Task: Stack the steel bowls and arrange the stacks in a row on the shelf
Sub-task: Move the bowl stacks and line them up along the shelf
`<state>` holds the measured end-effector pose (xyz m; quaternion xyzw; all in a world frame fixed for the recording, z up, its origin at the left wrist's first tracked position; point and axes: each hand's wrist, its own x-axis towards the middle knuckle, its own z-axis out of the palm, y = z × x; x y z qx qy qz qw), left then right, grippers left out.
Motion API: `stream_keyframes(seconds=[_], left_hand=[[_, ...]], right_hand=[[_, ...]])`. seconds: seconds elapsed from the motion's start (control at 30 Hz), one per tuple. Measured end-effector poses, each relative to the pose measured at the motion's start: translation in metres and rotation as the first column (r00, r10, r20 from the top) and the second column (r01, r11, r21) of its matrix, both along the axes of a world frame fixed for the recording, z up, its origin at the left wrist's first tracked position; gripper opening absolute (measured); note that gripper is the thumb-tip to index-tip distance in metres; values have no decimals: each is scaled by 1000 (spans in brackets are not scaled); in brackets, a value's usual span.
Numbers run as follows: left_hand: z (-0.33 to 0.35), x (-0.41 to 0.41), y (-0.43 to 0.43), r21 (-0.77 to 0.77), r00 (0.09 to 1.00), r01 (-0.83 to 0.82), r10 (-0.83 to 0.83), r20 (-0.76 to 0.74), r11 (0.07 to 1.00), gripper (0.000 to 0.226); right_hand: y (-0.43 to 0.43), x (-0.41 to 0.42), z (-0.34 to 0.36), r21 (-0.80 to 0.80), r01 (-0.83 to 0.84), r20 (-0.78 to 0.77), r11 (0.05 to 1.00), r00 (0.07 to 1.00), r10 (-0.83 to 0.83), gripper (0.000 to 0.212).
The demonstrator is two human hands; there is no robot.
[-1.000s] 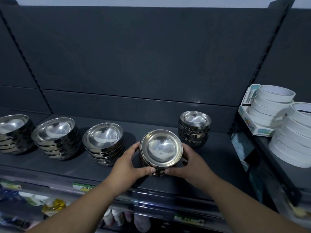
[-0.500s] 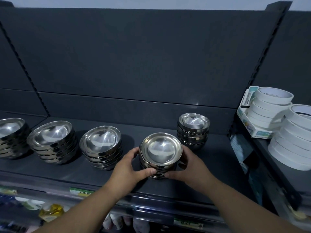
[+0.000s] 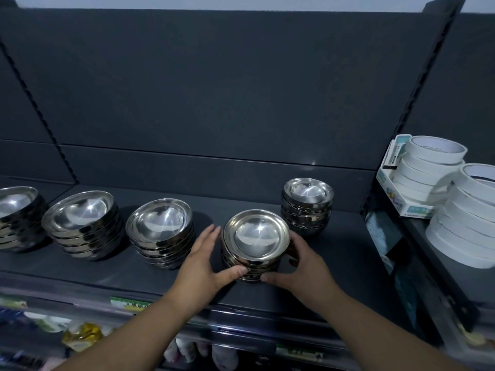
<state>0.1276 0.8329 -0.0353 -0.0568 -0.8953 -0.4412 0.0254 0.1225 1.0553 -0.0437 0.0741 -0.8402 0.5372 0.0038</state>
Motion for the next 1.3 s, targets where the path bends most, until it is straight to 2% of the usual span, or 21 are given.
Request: stream_keyframes(seconds=[0.23, 0.3, 0.43, 0.7, 0.8, 0.87, 1.1, 1.3], left_hand=[[2, -9, 2, 120, 989, 62, -77, 125, 991, 140], [3, -11, 4, 140, 990, 58, -76, 123, 988, 137], [12, -9, 9, 173, 997, 39, -49, 53, 984, 104], [3, -6, 12, 201, 997, 40, -53, 58, 979, 91], [-1, -2, 10, 200, 996, 40, -55, 71, 979, 93], [-3, -1, 9, 198, 996, 29, -46, 81, 980, 105], [1, 0, 3, 179, 995, 12, -29, 97, 984, 117], [7, 1, -1, 192, 995, -1, -18, 101, 981, 115]], right_hand=[[0, -5, 5, 7, -37, 29, 999, 999, 37, 96], [0, -6, 4, 5, -34, 26, 999, 999, 34, 94], [0, -8, 5, -13, -24, 9, 1000, 1000, 24, 95], [7, -11, 16, 16, -79, 10, 997, 997, 79, 100], [9, -12, 11, 9, -93, 56, 996, 994, 92, 101], [8, -11, 7, 1, -78, 69, 997, 995, 78, 98], [-2, -6, -3, 34, -13, 22, 999, 1000, 12, 94], [2, -3, 8, -45, -28, 16, 999, 999, 29, 114]])
